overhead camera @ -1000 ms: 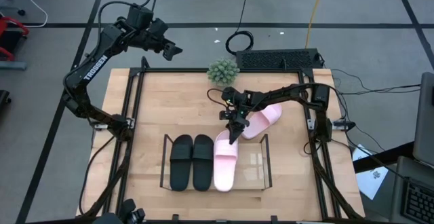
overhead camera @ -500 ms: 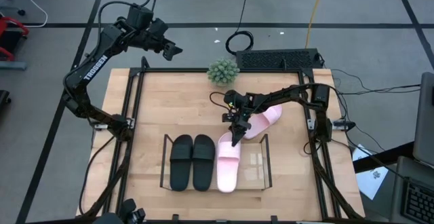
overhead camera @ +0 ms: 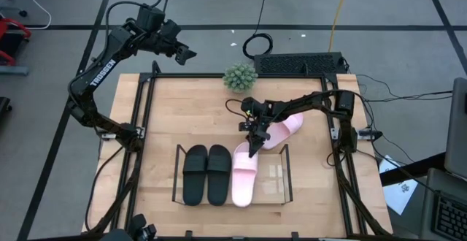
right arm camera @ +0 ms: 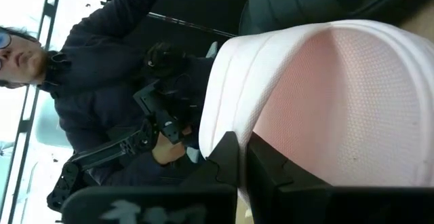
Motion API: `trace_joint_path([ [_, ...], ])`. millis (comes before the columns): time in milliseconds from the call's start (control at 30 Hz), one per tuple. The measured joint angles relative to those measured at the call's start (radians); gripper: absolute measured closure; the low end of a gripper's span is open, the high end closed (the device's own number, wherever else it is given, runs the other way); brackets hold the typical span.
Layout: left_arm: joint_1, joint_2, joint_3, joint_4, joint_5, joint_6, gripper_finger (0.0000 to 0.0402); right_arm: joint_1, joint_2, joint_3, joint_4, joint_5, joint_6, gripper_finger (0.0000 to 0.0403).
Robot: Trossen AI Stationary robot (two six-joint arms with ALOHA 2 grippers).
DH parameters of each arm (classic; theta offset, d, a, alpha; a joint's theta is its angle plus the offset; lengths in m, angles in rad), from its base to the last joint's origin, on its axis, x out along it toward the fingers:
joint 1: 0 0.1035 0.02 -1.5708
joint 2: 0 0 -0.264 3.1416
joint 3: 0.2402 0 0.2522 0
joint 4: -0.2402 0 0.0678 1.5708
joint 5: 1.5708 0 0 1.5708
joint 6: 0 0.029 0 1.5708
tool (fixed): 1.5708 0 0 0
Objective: Pick and place slides into the shelf
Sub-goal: Put the left pink slipper on the shelf
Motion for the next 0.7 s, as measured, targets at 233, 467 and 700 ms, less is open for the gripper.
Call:
trace_joint_path([
  [233, 0.000, 0.000, 0.000, 0.000, 0.000, 0.000, 0.0117, 0.024, 0.000, 0.000, 0.006, 0.001, -0.004, 0.0403],
  [467, 0.000, 0.000, 0.000, 0.000, 0.000, -0.003, 0.0117, 0.022, 0.000, 0.000, 0.007, 0.033, -0.012, 0.0403],
  [700, 0.000, 0.000, 0.000, 0.000, 0.000, -0.004, 0.0117, 0.023, 0.000, 0.000, 0.007, 0.053, -0.037, 0.0403],
])
